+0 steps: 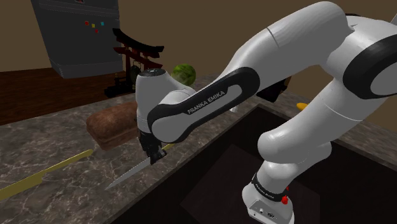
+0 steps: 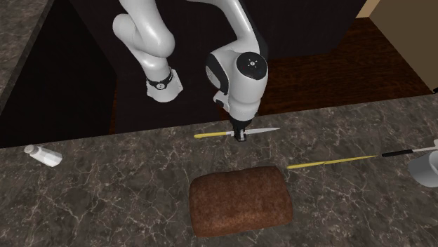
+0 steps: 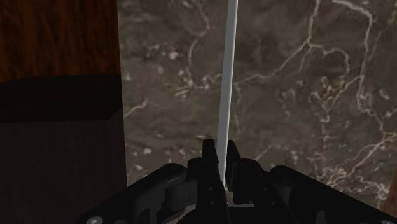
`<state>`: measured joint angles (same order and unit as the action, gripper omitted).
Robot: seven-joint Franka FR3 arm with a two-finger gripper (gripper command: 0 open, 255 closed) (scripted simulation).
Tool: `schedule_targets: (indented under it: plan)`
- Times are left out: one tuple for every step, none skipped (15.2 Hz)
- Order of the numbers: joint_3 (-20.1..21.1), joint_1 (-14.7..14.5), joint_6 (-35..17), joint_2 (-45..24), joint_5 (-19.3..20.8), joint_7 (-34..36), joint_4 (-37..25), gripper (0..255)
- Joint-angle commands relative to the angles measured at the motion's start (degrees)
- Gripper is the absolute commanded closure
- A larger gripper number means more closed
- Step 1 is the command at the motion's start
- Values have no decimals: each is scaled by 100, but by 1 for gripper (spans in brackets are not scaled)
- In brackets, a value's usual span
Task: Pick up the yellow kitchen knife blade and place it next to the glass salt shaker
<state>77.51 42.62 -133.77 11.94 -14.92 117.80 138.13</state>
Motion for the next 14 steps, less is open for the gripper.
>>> schedule_targets:
  plan:
    - [0, 0, 0, 0, 0, 0, 0, 255]
    - [0, 0, 0, 0, 0, 0, 0, 255]
    - [0, 0, 0, 0, 0, 0, 0, 255]
    - [0, 0, 0, 0, 0, 0, 0, 255]
    - [0, 1, 0, 0, 0, 0, 0, 255]
    - [3, 2, -2, -1, 2, 1, 0, 255]
    - [-153, -137, 99, 97, -94, -73, -31, 255]
    - [-291, -258, 199, 188, -177, -137, -63, 255]
    - [-416, -364, 298, 274, -250, -196, -97, 255]
    - [-531, -458, 396, 355, -314, -247, -131, 255]
    - [-636, -541, 494, 432, -371, -294, -166, 255]
    - [-733, -616, 590, 505, -421, -336, -202, 255]
    - [-825, -684, 686, 574, -465, -374, -239, 255]
    - [-911, -745, 780, 640, -504, -409, -277, 255]
